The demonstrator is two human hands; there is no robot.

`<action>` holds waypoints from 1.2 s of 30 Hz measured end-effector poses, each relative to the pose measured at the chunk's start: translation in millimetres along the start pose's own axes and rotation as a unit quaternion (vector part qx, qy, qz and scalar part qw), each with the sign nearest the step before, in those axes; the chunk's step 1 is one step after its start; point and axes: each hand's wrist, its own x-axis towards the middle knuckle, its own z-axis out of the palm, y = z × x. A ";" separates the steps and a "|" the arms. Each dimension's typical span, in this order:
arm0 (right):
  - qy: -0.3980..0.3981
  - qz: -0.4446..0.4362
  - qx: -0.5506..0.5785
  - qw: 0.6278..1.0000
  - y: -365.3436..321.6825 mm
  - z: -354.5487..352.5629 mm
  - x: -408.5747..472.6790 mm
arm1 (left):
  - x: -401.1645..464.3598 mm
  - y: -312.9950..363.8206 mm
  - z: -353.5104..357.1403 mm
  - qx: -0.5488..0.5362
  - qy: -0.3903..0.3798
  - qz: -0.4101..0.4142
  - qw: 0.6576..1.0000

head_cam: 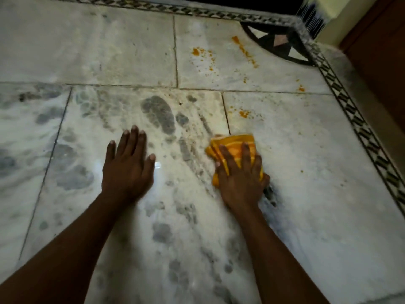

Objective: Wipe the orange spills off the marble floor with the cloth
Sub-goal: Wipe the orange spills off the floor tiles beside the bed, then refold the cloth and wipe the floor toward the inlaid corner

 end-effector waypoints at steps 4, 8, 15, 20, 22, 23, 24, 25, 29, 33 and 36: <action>-0.023 0.062 0.081 0.995 -38.5 -6.4 25.8 | -12.7 12.9 -4.2 -0.014 -0.033 -0.010 0.999; 0.000 -0.084 0.153 0.985 -25.5 -17.7 12.6 | -16.1 37.7 -24.5 -0.182 -0.105 -0.081 0.974; -0.168 0.112 0.694 0.692 -13.6 -85.9 -24.3 | -62.1 153.8 -63.0 -0.496 -0.159 0.002 0.854; -0.236 0.180 0.812 0.502 -10.7 -137.1 -46.8 | -68.9 183.8 -102.1 -0.464 -0.088 0.061 0.879; -0.241 0.172 0.818 0.493 -9.0 -145.3 -53.9 | -69.2 184.3 -114.5 -0.499 -0.072 0.056 0.862; -0.239 0.168 0.815 0.500 -8.1 -146.0 -55.4 | -69.2 183.7 -120.4 -0.512 -0.071 0.056 0.854; -0.236 0.165 0.810 0.511 -9.0 -149.1 -59.1 | -70.6 182.3 -127.1 -0.521 -0.065 0.059 0.849; -0.235 0.160 0.808 0.516 -8.8 -150.6 -61.3 | -72.0 180.2 -131.5 -0.531 -0.061 0.059 0.843; -0.272 0.128 0.810 0.504 -10.5 -158.0 -72.7 | -84.1 175.7 -147.8 -0.604 -0.063 -0.021 0.795; -0.283 0.108 0.846 0.439 -8.0 -158.3 -87.0 | -88.6 178.8 -167.2 -0.645 -0.010 -0.130 0.753; -0.263 0.081 0.877 0.393 2.1 -151.4 -94.0 | -84.8 176.7 -190.5 -0.629 0.059 -0.150 0.760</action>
